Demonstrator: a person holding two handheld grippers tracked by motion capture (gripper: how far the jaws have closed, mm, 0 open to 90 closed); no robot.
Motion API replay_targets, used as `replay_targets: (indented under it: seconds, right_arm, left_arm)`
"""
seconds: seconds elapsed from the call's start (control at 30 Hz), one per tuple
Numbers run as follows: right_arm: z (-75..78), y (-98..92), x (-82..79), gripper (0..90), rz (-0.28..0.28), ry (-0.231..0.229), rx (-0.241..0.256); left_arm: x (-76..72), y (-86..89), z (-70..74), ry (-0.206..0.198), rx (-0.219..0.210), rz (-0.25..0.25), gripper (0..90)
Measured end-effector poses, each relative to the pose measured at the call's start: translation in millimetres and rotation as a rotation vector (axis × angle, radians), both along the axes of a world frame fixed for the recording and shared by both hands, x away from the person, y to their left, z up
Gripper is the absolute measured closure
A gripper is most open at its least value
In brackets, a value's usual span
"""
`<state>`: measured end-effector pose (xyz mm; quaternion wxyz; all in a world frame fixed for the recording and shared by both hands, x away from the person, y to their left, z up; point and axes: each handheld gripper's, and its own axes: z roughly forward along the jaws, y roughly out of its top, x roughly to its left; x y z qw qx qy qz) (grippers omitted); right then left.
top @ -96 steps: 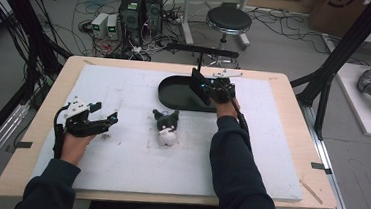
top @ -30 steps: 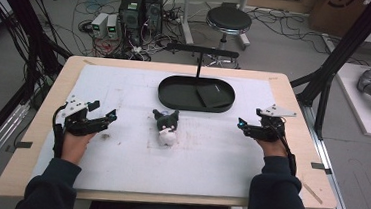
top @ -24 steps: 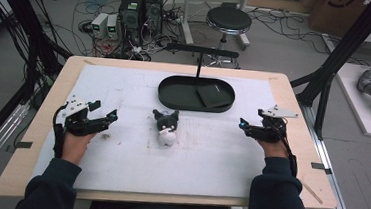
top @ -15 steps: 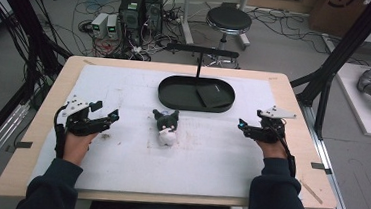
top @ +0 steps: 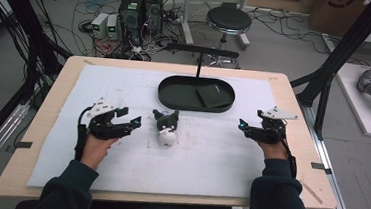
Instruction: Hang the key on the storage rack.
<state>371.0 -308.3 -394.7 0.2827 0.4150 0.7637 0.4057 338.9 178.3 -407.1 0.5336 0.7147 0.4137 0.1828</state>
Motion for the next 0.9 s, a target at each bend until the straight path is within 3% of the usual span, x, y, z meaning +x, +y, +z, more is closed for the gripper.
replay_targets:
  seconds: [0.13,0.27,0.37,0.57,0.73,0.9]
  right_arm:
    - [0.8,0.7,-0.4,21.7,0.002,-0.005,0.001]
    - [1.1,1.6,-0.4,21.7,0.009,-0.009,-0.003]
    - [0.5,1.0,0.2,21.7,0.007,-0.008,-0.006]
    - [-0.1,2.3,0.7,21.7,0.012,-0.004,-0.007]
    - [-0.9,4.6,1.1,21.7,0.017,0.006,-0.009]
    - [-1.4,6.1,1.5,21.8,0.026,0.010,-0.010]
  left_arm:
    - [15.1,-28.6,-3.7,0.099,0.036,0.002,27.2]
    - [25.8,-49.2,-4.9,0.117,0.045,0.012,24.5]
    - [31.9,-65.1,-11.7,0.141,0.053,-0.014,24.2]
    - [42.7,-80.9,-24.3,0.210,0.088,-0.044,20.7]
    - [46.7,-83.8,-25.4,0.224,0.087,-0.065,20.1]
    - [50.9,-82.4,-27.9,0.253,0.057,-0.101,20.3]
